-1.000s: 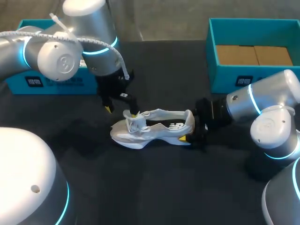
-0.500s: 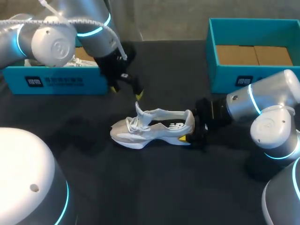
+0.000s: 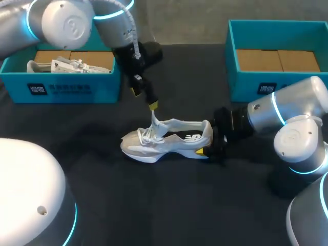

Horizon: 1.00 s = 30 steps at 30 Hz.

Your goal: Take the shoe out of the shoebox, open the shoe tongue, remove and reinsert the insole, then place the shoe into the shoebox

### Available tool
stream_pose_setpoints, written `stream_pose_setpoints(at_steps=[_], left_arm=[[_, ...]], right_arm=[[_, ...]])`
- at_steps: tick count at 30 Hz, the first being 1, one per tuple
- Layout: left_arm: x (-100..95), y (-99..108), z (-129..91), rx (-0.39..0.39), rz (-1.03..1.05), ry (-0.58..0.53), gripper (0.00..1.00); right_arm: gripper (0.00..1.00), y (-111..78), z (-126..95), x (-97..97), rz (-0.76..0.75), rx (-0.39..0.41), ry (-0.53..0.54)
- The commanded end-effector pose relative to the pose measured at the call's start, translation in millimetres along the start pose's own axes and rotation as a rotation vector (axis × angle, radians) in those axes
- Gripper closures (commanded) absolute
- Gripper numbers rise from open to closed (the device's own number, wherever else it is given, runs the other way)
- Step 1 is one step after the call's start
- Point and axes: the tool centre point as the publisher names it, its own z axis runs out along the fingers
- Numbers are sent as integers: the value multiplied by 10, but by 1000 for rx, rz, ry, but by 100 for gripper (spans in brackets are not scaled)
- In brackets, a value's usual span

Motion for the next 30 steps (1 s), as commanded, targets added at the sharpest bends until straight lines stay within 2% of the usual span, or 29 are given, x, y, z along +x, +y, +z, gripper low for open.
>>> stream_pose_setpoints(at_steps=[1,5,7,9,10,11,14,15,23,30], left_arm=[[-41,-98,-20,-101,61,10,0],[-41,-98,-20,-101,61,10,0],[-24,-90,-40,-39,106,-1,0],[-17,-145,-48,-50,122,-29,0],[-5,-171,-63,-16,154,-25,0],[8,-208,-65,-41,167,-40,0],[51,-315,-72,-42,215,-61,69],[66,-355,-65,-28,226,-70,100],[146,-669,122,-16,367,-34,100],[239,-837,472,-43,454,17,100]], right_arm=[[100,4,19,3,0,3,-2],[100,4,19,3,0,3,-2],[100,4,19,3,0,3,-2],[100,4,19,3,0,3,-2],[100,4,19,3,0,3,-2],[100,4,19,3,0,3,-2],[100,4,19,3,0,3,-2],[100,4,19,3,0,3,-2],[100,4,19,3,0,3,-2],[100,4,19,3,0,3,-2]])
